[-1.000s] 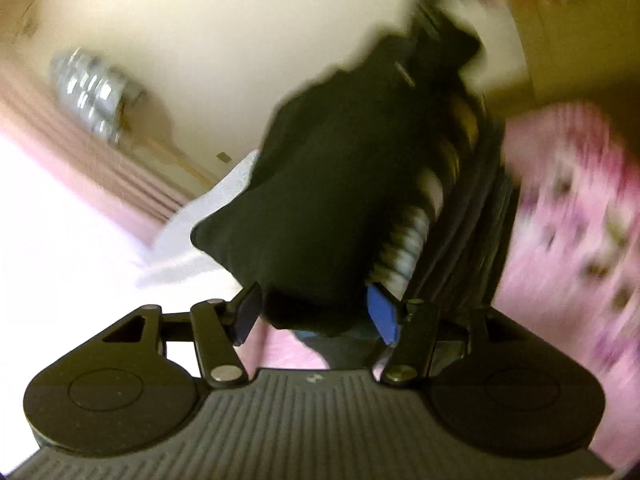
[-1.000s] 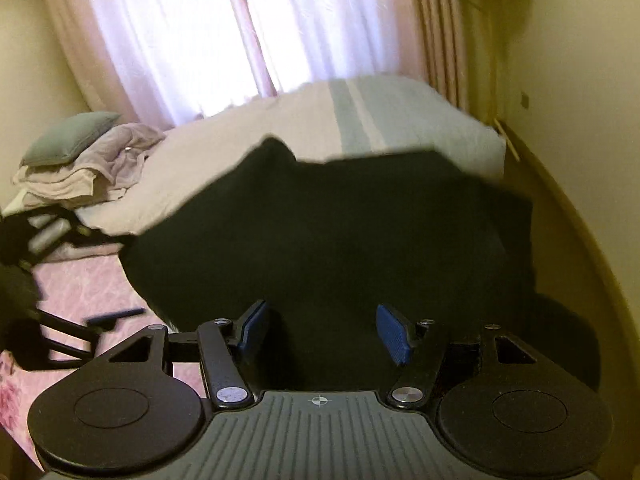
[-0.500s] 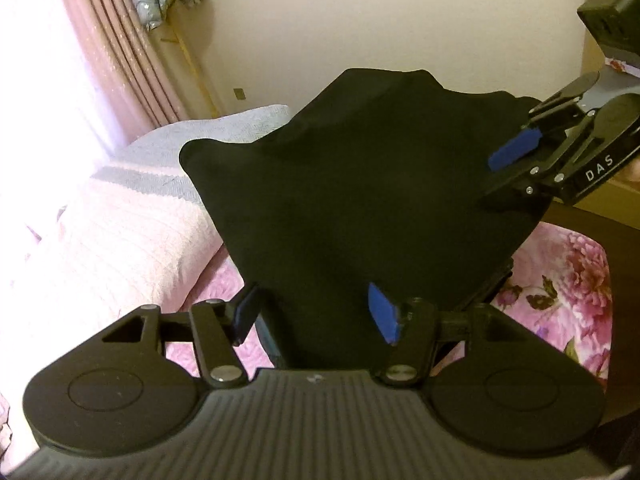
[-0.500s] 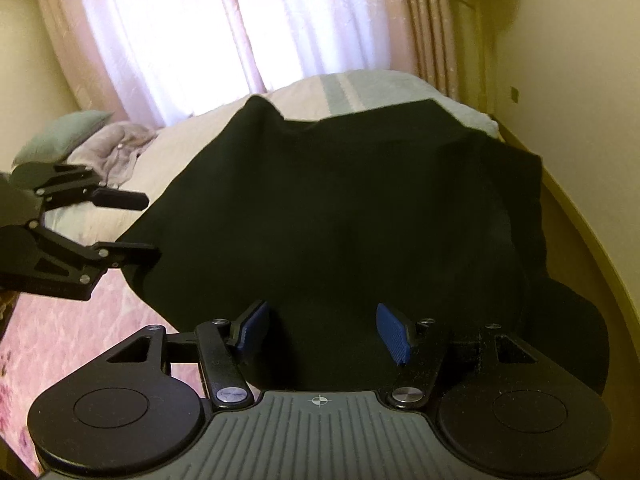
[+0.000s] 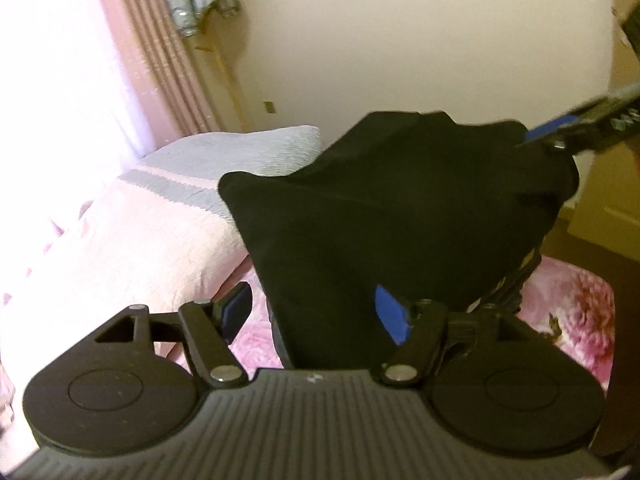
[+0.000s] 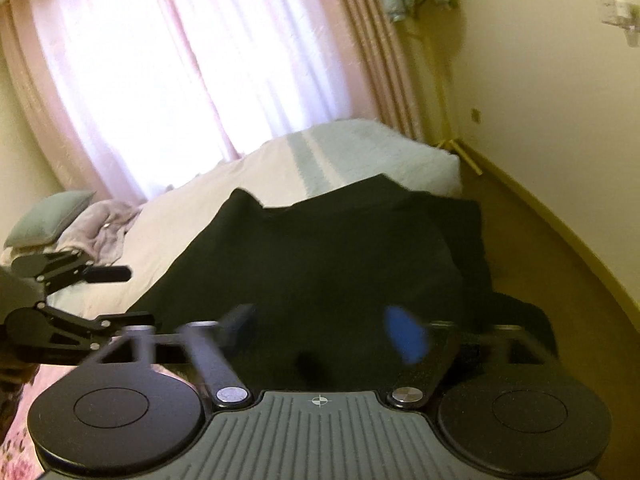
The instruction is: Fold clothes
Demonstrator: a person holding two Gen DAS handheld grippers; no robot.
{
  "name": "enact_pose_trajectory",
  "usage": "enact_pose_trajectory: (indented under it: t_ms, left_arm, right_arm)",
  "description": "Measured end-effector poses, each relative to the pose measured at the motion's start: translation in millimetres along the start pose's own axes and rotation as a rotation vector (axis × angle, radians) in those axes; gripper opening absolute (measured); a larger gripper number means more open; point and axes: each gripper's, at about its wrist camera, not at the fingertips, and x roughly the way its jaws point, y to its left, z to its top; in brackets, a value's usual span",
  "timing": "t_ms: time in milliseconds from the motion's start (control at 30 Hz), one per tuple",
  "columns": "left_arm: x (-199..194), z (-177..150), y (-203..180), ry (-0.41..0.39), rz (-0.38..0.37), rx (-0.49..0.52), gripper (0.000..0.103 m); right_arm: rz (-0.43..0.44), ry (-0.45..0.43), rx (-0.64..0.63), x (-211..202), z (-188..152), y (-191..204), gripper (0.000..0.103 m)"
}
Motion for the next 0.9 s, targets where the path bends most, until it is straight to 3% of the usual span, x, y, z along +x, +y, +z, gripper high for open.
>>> enact_pose_trajectory:
  t_ms: [133, 300, 467, 633, 900]
  left_arm:
    - [-18.7, -6.5, 1.5, -0.005, 0.041, -0.091, 0.076]
    - [-32.5, -24.0, -2.8, 0.039, 0.101, -0.195, 0.102]
    - [-38.5, -39.1, -14.3, 0.098, 0.108, -0.221, 0.102]
    - [-53.0, -53.2, -21.9, 0.1, 0.077, -0.215, 0.101]
    - [-97.0, -78.2, -25.1, 0.089, 0.062, -0.19, 0.101]
  right_arm:
    - [-0.036, -0.03, -0.009, -13.3, -9.1, 9.1, 0.097]
    - [-0.081, 0.006, -0.015, -21.0, -29.0, 20.9, 0.097]
    - [-0.13, 0.065, 0.047, -28.6, -58.5, 24.0, 0.097]
    - [-0.217, 0.111, 0.067, -43.8, -79.0, 38.2, 0.097]
    - [-0.382, 0.061, 0.099, -88.4, -101.3, 91.8, 0.097]
